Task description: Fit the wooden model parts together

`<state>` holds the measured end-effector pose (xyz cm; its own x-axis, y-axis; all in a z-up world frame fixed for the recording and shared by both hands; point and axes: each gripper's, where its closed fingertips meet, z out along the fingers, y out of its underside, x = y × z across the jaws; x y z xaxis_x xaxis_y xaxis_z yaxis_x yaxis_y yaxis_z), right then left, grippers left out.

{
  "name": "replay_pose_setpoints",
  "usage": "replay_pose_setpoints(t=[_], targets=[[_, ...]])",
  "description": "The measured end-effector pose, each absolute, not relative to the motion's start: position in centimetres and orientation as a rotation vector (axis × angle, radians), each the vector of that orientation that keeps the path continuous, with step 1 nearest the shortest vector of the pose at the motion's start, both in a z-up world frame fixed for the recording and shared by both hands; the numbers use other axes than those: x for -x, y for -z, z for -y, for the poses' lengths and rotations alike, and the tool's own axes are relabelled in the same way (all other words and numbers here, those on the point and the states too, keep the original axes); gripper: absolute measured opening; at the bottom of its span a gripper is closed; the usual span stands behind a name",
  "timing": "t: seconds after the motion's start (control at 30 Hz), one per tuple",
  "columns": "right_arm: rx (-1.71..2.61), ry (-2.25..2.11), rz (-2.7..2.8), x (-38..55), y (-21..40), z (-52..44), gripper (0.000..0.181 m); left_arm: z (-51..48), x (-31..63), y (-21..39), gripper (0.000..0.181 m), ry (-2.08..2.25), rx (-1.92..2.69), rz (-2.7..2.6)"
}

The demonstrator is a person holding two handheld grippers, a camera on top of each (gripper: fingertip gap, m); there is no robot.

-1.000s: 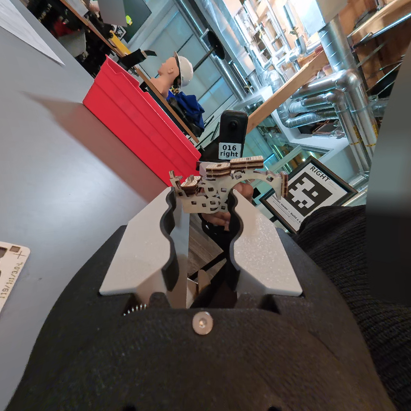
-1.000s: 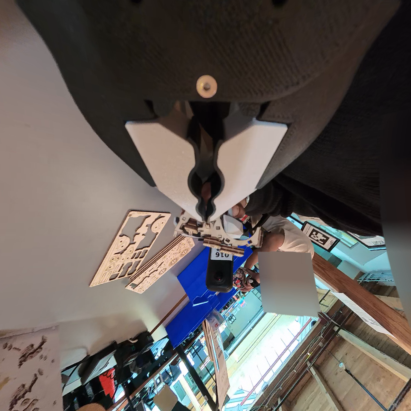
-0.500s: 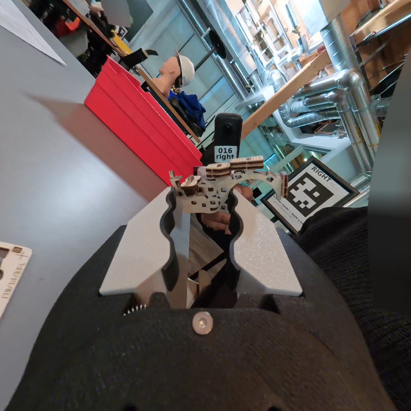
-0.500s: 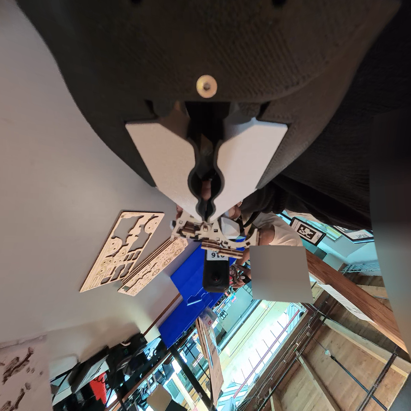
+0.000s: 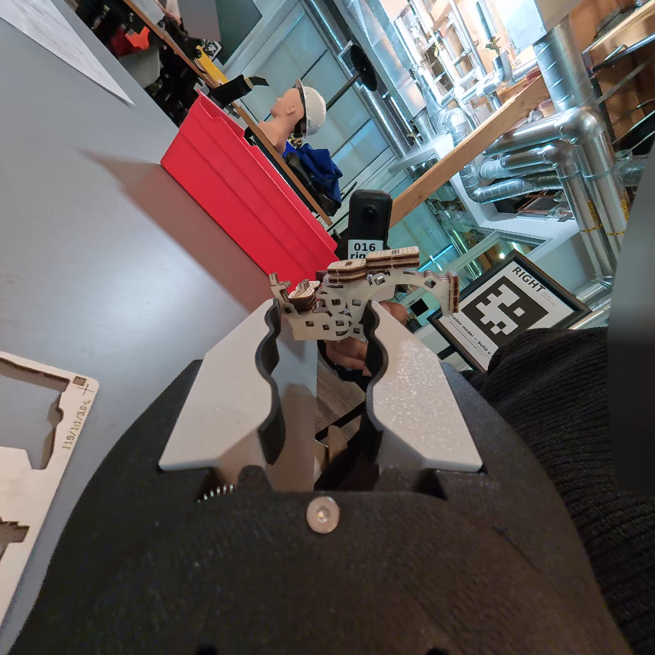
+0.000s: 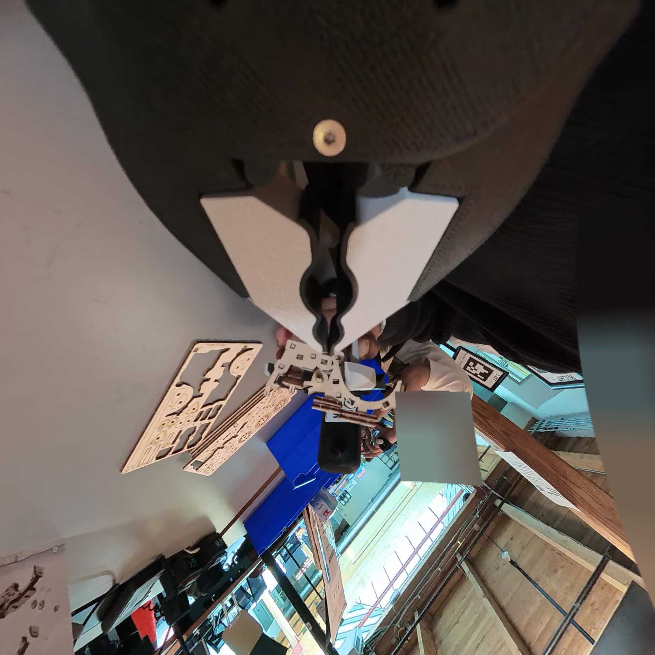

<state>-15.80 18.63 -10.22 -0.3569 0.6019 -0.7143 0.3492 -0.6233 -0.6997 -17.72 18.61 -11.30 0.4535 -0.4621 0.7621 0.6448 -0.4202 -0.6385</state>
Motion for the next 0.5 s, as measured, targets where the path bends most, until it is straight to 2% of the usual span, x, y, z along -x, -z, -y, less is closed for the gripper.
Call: replay_pose_setpoints(t=[0.5], targets=[[1.7,-2.082,1.341,16.4,12.4,-17.9,0.0,-19.2,19.3,12.5,0.045,1.364,1.551,0.289]])
